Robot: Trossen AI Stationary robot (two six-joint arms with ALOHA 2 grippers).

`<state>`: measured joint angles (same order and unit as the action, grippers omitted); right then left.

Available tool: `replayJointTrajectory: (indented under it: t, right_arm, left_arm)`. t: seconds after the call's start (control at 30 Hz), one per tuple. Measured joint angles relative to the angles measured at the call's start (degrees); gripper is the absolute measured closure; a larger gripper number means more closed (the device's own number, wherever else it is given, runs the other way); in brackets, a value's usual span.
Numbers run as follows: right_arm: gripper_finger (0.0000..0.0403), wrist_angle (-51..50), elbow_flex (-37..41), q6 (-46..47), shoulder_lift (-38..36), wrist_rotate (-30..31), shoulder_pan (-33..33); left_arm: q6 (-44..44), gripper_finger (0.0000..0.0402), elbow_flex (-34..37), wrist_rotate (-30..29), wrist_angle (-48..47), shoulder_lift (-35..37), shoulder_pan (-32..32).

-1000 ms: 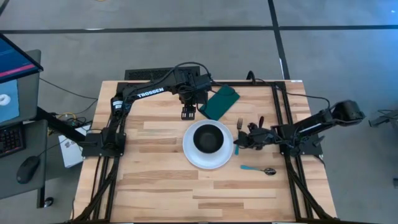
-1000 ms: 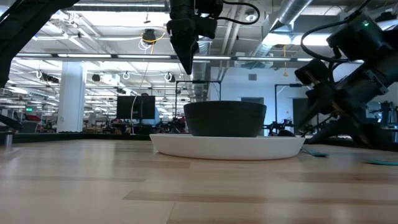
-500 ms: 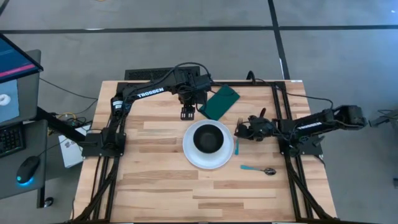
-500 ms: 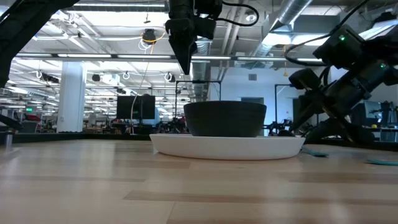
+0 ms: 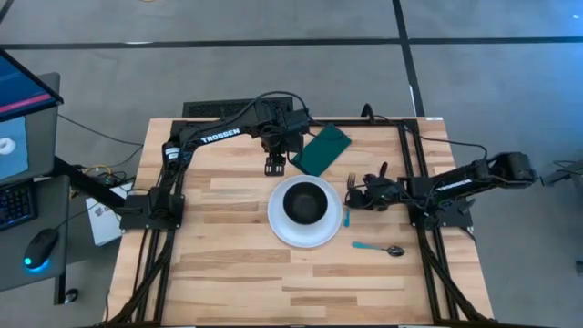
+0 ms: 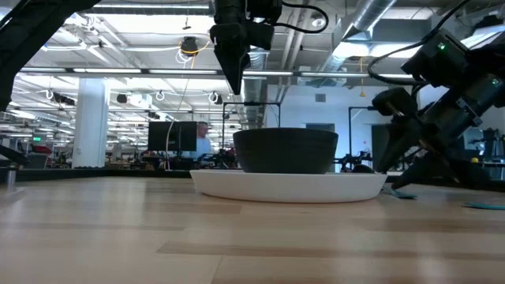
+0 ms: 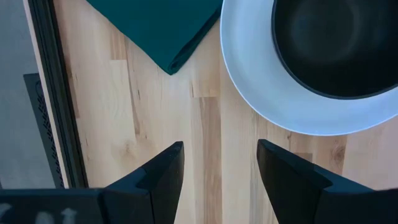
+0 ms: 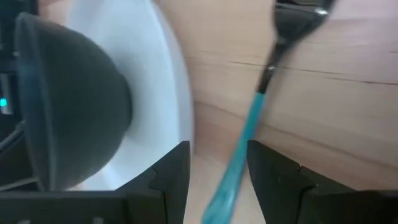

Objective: Set table place
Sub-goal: Put the blue spoon into the black bowl

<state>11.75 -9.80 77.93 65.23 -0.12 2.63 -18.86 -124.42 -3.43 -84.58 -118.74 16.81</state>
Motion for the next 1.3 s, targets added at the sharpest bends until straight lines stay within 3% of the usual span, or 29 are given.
replayJointTrajectory:
  t: [0.23, 0.63, 1.3]
  right_arm:
    - [0.0221, 2.0, 0.0, -0.31, 0.08, 0.2, 0.0]
    - [0.0221, 7.73, -0.1, -0.39, 6.23, -0.07, 0.0]
    - [0.0221, 5.14, -0.19, -9.44, 6.91, -9.71, 0.1]
  left_arm:
    - [0.01, 0.0207, 0.0, -0.01, 0.0, 0.0, -0.01]
    - [-0.06, 0.0207, 0.0, -0.01, 0.02, 0.0, -0.01]
    - [-0.17, 0.0207, 0.0, -0.01, 0.0, 0.0, 0.01]
